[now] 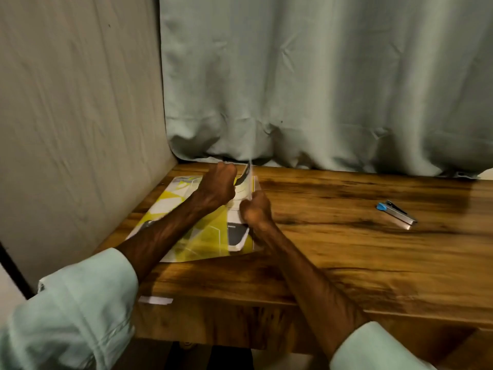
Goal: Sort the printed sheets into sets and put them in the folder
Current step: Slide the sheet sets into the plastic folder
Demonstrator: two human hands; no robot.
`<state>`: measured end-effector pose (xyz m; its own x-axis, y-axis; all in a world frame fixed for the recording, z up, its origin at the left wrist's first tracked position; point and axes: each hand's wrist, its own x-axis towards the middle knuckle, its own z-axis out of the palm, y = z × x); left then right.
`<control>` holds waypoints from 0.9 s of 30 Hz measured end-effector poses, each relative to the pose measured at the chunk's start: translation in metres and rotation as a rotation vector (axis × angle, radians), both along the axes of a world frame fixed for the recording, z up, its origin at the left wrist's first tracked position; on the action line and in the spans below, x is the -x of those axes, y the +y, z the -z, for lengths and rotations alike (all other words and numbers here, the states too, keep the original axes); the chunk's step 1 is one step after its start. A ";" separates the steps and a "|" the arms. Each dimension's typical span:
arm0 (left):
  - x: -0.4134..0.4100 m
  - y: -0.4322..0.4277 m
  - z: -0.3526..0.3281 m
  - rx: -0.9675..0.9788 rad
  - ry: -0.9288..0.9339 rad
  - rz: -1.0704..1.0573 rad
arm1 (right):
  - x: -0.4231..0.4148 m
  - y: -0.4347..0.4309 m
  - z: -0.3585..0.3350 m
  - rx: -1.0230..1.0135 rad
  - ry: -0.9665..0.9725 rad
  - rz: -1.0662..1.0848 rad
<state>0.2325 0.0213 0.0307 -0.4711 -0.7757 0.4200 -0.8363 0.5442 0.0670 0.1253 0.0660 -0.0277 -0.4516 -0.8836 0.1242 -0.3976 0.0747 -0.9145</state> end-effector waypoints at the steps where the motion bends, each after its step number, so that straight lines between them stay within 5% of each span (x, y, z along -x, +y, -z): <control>1: 0.001 0.001 0.001 0.006 0.003 -0.007 | -0.007 0.001 0.000 -0.009 0.033 -0.031; 17: -0.004 0.001 0.002 0.036 0.044 -0.057 | -0.003 -0.052 0.010 -0.125 -0.069 -0.019; 27: -0.003 0.000 0.003 0.065 0.077 -0.067 | -0.014 -0.036 -0.019 -0.159 0.301 -0.178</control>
<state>0.2357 0.0209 0.0275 -0.3839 -0.7739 0.5036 -0.8645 0.4930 0.0986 0.1388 0.0300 -0.0085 -0.2536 -0.9637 0.0832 -0.6658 0.1115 -0.7378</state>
